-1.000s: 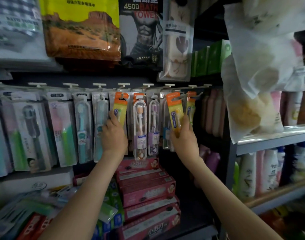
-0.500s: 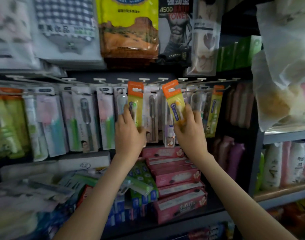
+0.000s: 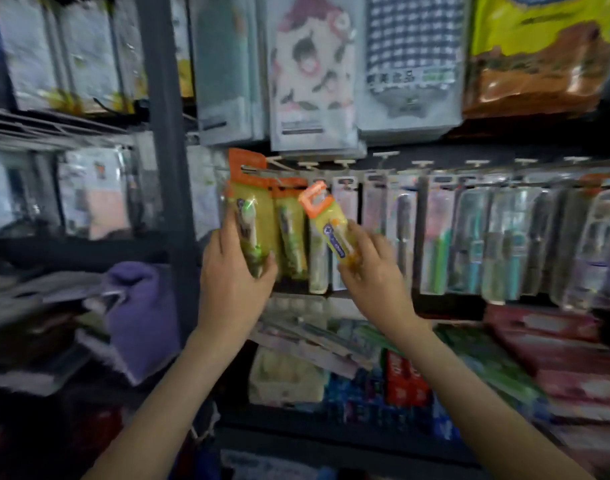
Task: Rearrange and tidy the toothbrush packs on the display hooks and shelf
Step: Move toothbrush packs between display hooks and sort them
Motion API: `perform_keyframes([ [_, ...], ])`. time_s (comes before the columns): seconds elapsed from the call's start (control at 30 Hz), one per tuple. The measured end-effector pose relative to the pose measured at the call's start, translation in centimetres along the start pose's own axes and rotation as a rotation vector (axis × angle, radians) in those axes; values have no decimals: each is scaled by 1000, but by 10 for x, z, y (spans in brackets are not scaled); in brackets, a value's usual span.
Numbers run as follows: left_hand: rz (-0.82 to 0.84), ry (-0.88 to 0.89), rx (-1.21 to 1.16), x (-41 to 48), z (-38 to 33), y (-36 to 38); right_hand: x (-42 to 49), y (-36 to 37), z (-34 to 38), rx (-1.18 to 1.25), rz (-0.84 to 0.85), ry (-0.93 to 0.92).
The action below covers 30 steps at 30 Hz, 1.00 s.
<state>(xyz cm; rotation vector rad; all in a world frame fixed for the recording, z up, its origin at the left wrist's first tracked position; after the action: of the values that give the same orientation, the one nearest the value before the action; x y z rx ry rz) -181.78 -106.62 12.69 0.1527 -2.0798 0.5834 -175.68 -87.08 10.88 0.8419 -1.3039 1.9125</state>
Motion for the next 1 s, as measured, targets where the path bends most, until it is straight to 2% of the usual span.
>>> perform_keyframes([
  [0.07, -20, -13, 34, 9, 30, -28, 11, 33, 27, -15, 50, -58],
  [0.2, -29, -24, 33, 21, 74, -66, 33, 82, 61, -87, 125, -43],
  [0.4, -49, -8, -28, 38, 122, -95, 68, 122, 94, -286, 145, -26],
  [0.47, -45, -15, -41, 44, 135, -101, 80, 130, 98, -364, 156, -9],
  [0.63, -37, -35, -26, 52, 158, -112, 95, 144, 93, -425, 138, 180],
  [1.0, -23, -21, -48, 50, 184, -107, 102, 174, 92, -434, 135, 287],
])
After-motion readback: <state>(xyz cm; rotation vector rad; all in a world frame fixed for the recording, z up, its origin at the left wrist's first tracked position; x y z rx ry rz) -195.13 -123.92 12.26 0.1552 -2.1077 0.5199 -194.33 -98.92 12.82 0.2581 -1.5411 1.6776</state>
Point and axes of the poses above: each hand's wrist, its own x-axis towards the middle knuckle, its own y-axis out of the palm, z = x × y, the point moved 4 cm from there along x, towards the middle knuckle, and after that the axes turned 4 degrees about z, right-handed, at the moved point
